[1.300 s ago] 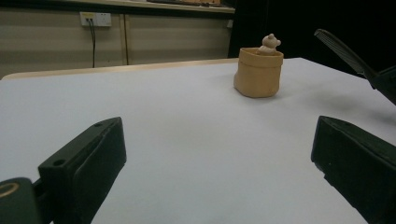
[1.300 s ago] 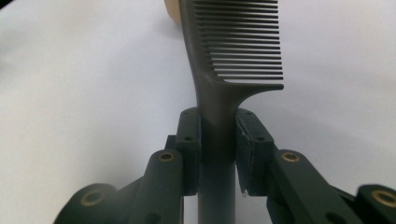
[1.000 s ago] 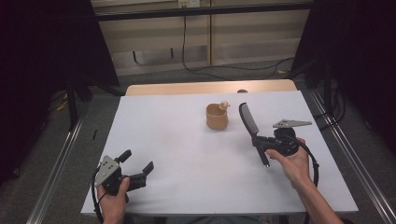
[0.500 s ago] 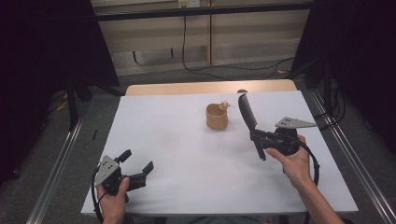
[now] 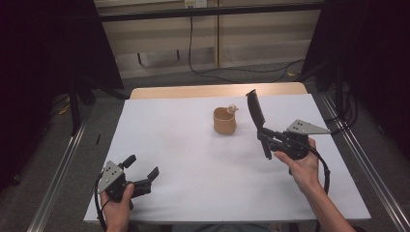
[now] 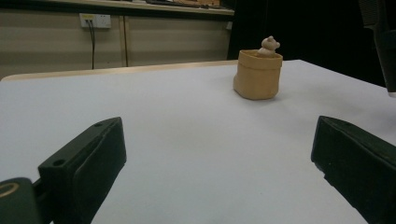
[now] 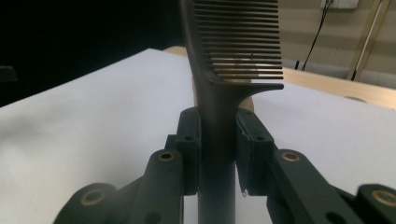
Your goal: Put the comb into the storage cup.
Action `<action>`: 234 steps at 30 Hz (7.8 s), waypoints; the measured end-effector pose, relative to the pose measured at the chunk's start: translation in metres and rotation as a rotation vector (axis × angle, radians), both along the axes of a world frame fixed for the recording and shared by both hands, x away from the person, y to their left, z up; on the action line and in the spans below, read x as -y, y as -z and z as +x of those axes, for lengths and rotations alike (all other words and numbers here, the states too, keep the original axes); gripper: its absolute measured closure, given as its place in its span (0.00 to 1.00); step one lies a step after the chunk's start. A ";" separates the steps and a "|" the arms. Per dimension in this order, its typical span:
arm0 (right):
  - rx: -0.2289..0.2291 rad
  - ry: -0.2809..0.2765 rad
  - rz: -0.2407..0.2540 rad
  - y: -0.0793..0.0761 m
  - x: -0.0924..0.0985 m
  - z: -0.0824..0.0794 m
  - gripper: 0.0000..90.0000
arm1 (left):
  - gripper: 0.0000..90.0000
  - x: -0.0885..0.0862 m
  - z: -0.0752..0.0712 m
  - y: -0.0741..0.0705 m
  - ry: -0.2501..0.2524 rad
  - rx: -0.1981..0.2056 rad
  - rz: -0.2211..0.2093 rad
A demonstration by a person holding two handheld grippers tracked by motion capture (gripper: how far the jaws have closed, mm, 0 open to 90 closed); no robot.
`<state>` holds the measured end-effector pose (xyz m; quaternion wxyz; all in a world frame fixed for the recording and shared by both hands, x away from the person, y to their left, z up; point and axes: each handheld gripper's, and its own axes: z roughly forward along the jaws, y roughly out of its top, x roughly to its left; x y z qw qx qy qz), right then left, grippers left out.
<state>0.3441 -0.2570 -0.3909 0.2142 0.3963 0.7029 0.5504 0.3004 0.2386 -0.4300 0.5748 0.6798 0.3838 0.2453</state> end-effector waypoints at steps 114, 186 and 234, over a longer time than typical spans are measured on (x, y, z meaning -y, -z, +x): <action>0.099 -0.097 0.034 -0.034 -0.080 0.124 0.81 | 0.04 0.002 -0.001 0.001 0.015 -0.005 0.005; 0.087 -0.079 -0.046 -0.003 -0.099 0.149 0.81 | 0.03 0.000 -0.001 0.001 0.019 -0.013 0.002; 0.028 -0.087 -0.132 0.029 -0.097 0.138 0.81 | 0.03 0.002 -0.001 0.001 0.030 -0.011 0.001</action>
